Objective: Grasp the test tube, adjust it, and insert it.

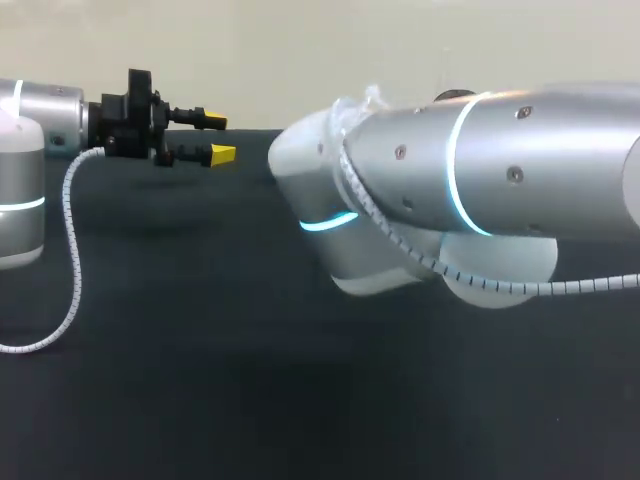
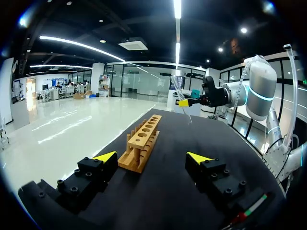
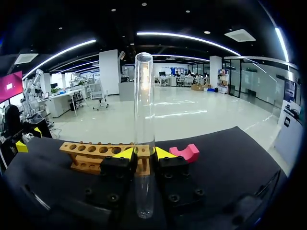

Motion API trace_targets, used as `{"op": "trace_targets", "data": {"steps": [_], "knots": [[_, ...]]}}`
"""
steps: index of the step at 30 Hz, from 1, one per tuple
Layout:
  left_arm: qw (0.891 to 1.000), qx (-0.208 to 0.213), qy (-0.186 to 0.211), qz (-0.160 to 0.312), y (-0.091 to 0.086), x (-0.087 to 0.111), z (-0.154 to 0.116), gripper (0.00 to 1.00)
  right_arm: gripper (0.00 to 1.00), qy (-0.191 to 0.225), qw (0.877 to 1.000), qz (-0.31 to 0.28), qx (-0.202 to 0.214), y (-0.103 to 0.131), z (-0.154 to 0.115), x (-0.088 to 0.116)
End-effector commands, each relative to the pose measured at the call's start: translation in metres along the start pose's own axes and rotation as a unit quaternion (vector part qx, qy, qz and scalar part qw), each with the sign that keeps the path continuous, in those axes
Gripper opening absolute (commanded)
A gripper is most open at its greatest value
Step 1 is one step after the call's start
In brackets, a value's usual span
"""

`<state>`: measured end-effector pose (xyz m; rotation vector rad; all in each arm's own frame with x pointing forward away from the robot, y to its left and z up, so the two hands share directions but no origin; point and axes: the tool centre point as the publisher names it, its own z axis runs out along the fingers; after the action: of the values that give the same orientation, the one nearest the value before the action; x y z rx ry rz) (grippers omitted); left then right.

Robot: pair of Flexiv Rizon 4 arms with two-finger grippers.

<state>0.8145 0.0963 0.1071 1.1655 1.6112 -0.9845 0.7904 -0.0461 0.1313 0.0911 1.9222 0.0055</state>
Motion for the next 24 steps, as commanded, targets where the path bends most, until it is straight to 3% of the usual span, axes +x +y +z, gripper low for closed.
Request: {"op": "trace_targets", "data": {"steps": [1, 9, 16, 24], "knots": [[1.0, -0.001, -0.002, 0.002, -0.001, 0.001, 0.0, 1.0, 0.0, -0.042, 0.999, 0.001, -0.003, -0.001, -0.001, 0.003], [1.0, -0.001, -0.002, 0.002, -0.001, 0.001, 0.0, 1.0, 0.0, -0.042, 0.999, 0.001, -0.003, -0.001, -0.001, 0.003], [1.0, -0.001, -0.002, 0.002, -0.001, 0.001, 0.0, 1.0, 0.0, -0.152, 0.988, 0.006, 0.002, 0.01, 0.009, -0.015], [1.0, -0.001, -0.002, 0.002, -0.001, 0.001, 0.0, 1.0, 0.0, -0.211, 0.977, 0.006, 0.01, 0.015, 0.017, -0.029]]}}
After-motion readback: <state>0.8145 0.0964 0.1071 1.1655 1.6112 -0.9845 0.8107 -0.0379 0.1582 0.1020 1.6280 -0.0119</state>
